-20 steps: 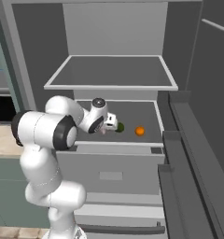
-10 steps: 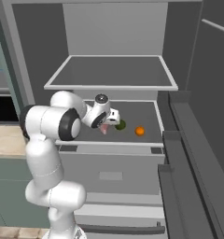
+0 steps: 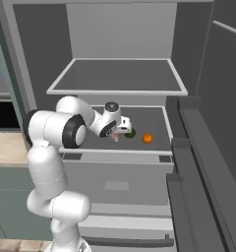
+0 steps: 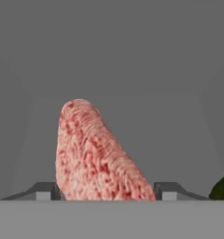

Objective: Open the fridge, remove the tangerine, lime, and steak, and place them on any counter.

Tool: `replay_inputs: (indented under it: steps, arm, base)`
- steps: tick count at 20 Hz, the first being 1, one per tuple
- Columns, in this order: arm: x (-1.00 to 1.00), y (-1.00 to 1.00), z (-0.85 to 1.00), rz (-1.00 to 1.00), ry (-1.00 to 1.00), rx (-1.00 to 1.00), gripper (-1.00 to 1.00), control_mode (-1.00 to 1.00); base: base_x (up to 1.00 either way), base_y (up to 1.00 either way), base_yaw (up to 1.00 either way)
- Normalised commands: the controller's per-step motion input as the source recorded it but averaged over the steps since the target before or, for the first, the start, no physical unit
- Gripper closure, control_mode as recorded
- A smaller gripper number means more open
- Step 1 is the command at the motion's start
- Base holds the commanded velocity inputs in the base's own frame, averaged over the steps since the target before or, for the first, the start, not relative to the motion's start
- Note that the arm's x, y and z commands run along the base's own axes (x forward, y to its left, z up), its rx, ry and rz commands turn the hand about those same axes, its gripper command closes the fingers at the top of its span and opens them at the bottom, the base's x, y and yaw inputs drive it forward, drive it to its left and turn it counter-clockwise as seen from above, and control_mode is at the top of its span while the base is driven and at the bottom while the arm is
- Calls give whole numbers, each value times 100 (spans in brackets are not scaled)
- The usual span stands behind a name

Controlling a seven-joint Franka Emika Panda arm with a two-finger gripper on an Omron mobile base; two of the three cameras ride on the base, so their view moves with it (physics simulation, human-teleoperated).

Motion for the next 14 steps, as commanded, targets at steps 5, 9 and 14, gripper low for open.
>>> replay_inputs:
  steps: [5, 9, 14]
  arm:
    - [-67, -20, -100, 0, 6, 1, 100, -100]
    - [-92, -5, -89, 0, -2, 5, 100, -100]
    - [-99, 4, -21, 0, -20, 4, 100, -100]
  base:
    - [0, 0, 0]
    - [0, 0, 0]
    - [0, 0, 0]
